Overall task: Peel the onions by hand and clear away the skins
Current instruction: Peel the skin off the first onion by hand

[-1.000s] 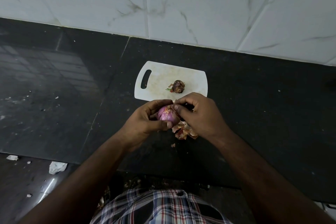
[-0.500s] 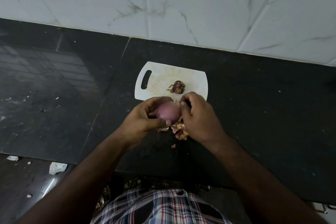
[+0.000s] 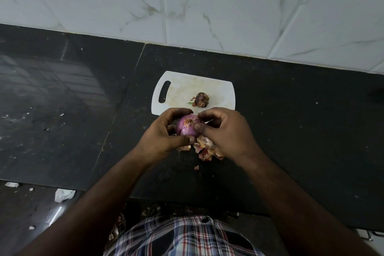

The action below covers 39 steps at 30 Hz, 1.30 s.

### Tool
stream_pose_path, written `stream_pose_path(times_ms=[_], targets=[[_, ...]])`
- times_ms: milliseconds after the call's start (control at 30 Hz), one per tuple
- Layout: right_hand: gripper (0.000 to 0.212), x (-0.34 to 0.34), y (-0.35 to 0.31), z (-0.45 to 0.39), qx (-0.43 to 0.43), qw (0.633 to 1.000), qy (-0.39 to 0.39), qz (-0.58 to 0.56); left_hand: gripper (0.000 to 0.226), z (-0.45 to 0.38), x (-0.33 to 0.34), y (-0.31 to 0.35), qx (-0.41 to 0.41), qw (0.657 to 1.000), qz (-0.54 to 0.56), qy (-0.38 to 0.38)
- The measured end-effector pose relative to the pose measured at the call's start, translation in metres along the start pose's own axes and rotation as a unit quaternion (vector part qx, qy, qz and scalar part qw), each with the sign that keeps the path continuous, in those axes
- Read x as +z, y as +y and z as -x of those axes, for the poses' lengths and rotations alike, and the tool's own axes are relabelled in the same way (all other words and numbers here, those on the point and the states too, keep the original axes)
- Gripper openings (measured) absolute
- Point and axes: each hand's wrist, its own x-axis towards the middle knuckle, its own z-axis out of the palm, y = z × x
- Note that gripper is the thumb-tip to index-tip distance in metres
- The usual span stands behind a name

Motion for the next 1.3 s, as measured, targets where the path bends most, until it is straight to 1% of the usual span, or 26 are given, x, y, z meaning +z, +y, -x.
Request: stream_pose_path(times_ms=[100,233,333,433,533,600,667,733,900,967,1033,1100,1200,1300], targets=[[0.026,0.000,0.004,-0.002,0.009,0.999,0.009,-0.040,0.071,0.000,0.000,0.001,0.003,1.000,-0.011,0.003],[0.023,0.001,0.007,-0.002,-0.010,1.000,0.022,-0.018,0.070,-0.001,-0.001,0.001,0.002,1.000,-0.021,0.008],[0.021,0.004,0.008,-0.002,-0.014,0.999,0.038,-0.024,0.067,0.000,-0.002,-0.002,-0.001,1.000,-0.010,0.008],[0.021,0.005,0.012,-0.002,-0.007,0.998,0.057,-0.019,0.066,0.001,-0.002,-0.002,-0.007,1.000,0.016,0.001],[0.024,0.003,0.014,-0.003,0.004,0.997,0.052,-0.052,0.066,0.000,-0.001,-0.002,-0.006,1.000,0.016,0.003],[0.028,0.002,0.012,-0.003,-0.018,0.998,0.016,-0.053,0.065,-0.001,-0.001,-0.001,-0.005,1.000,0.012,0.006],[0.031,0.003,0.012,-0.003,-0.066,0.998,-0.008,0.001,0.064,-0.001,-0.002,0.001,-0.005,1.000,0.017,0.004],[0.028,0.002,0.011,-0.003,-0.096,0.995,0.006,0.024,0.065,0.000,-0.002,0.003,-0.009,0.999,0.051,-0.005],[0.017,0.001,0.010,-0.001,-0.129,0.990,0.043,0.023,0.065,0.002,-0.001,0.002,-0.022,0.991,0.130,-0.018],[0.015,0.003,0.013,-0.002,-0.111,0.992,0.057,0.023,0.065,0.003,-0.001,0.000,-0.027,0.986,0.166,-0.023],[0.012,0.005,0.017,-0.003,-0.064,0.996,0.058,-0.002,0.069,0.004,-0.001,-0.001,-0.035,0.977,0.205,-0.033],[0.010,0.007,0.022,-0.002,-0.039,0.998,0.056,0.000,0.074,0.005,-0.003,-0.002,-0.041,0.973,0.223,-0.043],[0.011,0.010,0.029,-0.001,-0.038,0.997,0.047,0.051,0.073,0.007,-0.003,-0.004,-0.050,0.965,0.250,-0.059],[0.016,0.011,0.042,-0.002,-0.023,0.989,0.033,0.145,0.073,0.009,-0.001,0.000,-0.059,0.951,0.298,-0.061]])
